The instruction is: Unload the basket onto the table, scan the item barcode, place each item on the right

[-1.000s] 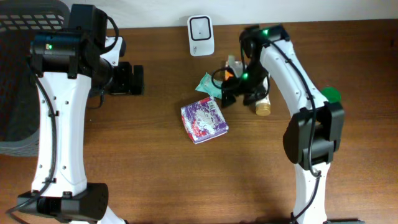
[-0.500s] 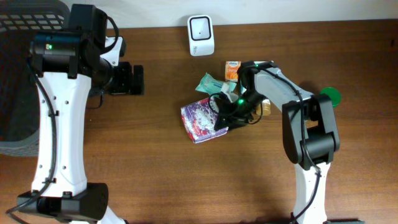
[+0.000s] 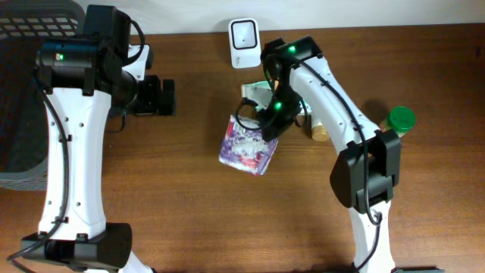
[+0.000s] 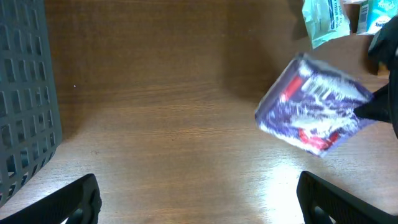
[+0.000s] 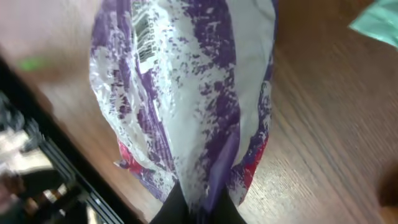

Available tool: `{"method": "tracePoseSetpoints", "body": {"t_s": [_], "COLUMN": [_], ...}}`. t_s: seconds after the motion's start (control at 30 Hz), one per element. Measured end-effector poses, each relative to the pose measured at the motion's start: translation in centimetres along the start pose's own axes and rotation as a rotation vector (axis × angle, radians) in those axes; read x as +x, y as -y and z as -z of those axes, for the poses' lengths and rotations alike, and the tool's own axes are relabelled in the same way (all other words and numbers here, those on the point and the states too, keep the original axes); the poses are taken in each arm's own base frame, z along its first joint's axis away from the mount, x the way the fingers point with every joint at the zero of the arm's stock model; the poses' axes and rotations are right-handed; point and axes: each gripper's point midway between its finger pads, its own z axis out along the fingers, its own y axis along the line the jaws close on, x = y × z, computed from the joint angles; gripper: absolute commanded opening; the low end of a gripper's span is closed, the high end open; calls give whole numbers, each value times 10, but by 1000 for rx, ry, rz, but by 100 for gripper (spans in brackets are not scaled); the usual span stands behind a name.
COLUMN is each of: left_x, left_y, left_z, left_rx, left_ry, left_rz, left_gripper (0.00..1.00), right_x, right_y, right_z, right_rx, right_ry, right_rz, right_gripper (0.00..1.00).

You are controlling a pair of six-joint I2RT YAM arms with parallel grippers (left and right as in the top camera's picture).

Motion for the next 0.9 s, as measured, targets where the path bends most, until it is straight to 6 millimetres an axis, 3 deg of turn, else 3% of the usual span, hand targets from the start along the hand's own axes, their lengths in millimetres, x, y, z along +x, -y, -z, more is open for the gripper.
{"method": "tracePoseSetpoints", "body": {"t_s": [0.03,0.1,0.13,0.2,0.27,0.43,0.7,0.73,0.77,0.83,0.9], "left_x": [0,0,0,0,0,0,0,0,0,0,0], "left_y": [0,0,0,0,0,0,0,0,0,0,0], "left_z": [0,0,0,0,0,0,0,0,0,0,0], "left_rx": [0,0,0,0,0,0,0,0,0,0,0], "left_ry": [0,0,0,-1,0,0,0,1,-2,1,0], "left_rz": [0,0,0,0,0,0,0,0,0,0,0], "left_gripper": [99,99,99,99,99,99,99,99,99,99,99], "right_x": [1,-5,-9,-20,-15,16,29,30,29,25,17], "right_y": [1,13,22,49,57,50,39,39,39,40,40], "right_z": [-1,-2,-1,5,8,6,-56,-63,-69,-77,-78], "right_rx": [1,48,84,185,189,130,-57,-70,-87,-112,-127], "right_ry": [-7,18,34,94,102,10,-40,-42,-34,-8,26], "right_rz": [26,55,25,-115,-232,-490,-581,-586,-589,-589,-585], "right_gripper": [35,89,100,99,99,99,99,87,67,46,31]}}
